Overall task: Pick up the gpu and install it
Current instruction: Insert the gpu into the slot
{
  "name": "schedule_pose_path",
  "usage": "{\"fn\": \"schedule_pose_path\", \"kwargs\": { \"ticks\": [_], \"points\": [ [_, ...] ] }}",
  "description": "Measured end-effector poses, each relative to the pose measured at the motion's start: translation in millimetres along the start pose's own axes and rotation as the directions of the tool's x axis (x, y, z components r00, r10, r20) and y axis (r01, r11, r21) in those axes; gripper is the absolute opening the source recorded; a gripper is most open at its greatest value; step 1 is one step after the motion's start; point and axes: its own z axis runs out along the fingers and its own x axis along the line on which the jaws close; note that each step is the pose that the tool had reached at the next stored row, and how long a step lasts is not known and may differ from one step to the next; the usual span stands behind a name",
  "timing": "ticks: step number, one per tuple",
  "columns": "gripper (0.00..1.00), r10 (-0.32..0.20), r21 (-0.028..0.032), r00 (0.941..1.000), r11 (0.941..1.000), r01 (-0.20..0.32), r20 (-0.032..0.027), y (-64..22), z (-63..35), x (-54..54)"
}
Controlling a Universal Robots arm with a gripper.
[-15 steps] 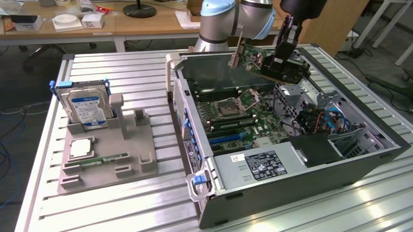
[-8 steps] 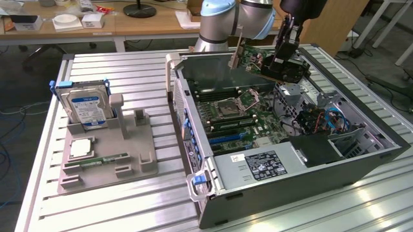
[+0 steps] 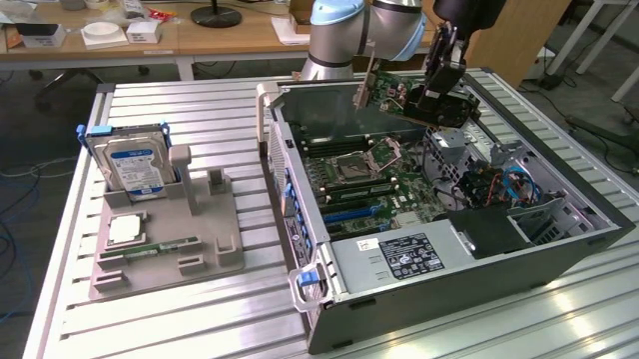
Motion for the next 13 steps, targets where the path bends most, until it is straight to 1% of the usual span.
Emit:
{"fn": "schedule_pose_path", "kwargs": {
  "ticks": [7,13],
  "points": [
    [0.26,-0.05,-0.0005,0.9987,0.9987,0.05,-0.0011,-0.1,0.0,0.1],
    [0.26,-0.097,-0.0011,0.9953,0.9953,0.097,-0.0019,-0.1,0.0,0.2]
  ]
}}
